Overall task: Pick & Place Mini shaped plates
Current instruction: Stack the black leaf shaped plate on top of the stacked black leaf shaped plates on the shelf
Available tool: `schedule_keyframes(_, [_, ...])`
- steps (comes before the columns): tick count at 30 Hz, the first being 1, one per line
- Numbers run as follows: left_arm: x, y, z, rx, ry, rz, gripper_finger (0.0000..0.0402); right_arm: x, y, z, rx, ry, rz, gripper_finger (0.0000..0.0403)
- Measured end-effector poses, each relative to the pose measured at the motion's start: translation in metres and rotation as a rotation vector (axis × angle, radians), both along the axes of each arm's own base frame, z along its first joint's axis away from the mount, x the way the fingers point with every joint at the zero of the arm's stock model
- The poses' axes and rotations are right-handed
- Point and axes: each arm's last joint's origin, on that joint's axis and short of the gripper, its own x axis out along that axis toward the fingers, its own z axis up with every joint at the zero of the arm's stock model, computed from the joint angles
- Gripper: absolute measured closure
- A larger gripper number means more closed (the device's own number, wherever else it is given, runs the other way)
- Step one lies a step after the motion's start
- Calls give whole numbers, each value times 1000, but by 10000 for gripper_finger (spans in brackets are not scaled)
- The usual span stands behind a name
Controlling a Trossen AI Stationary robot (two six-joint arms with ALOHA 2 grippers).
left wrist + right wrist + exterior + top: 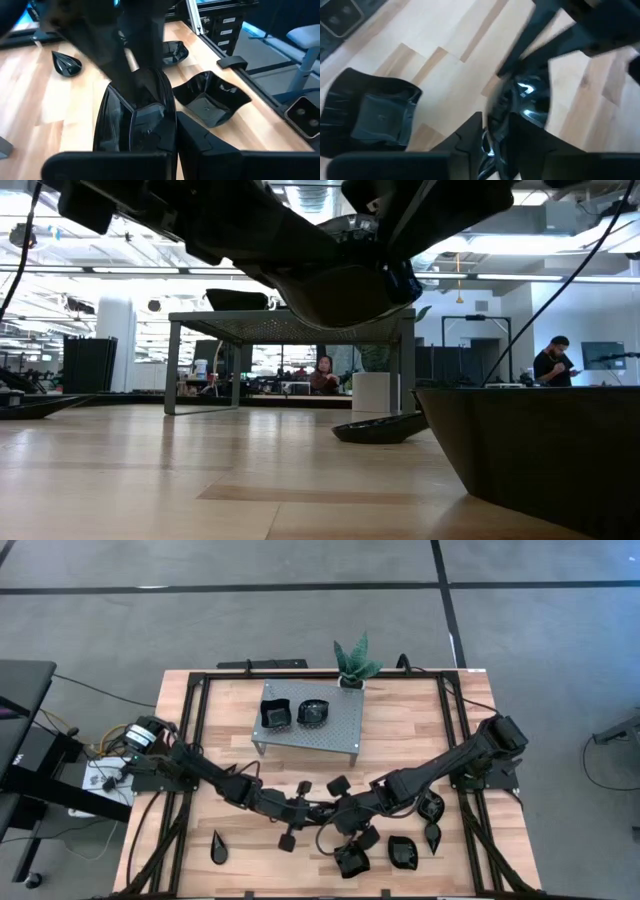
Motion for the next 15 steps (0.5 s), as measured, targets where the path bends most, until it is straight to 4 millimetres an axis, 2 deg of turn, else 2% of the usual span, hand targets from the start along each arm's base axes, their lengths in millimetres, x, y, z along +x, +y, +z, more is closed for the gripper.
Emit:
schedule_keyframes(5, [-8, -10, -5, -52, 80, 5, 395, -1, 0, 0, -35, -12, -27, 275])
schedule_keyframes(9, [-15, -19, -8, -49, 122, -11, 393, 0, -1, 0, 0, -5, -112, 252])
schedule_keyframes(15, [-32, -16, 15, 13, 128, 102, 394, -9, -2, -6, 54, 97, -259, 242])
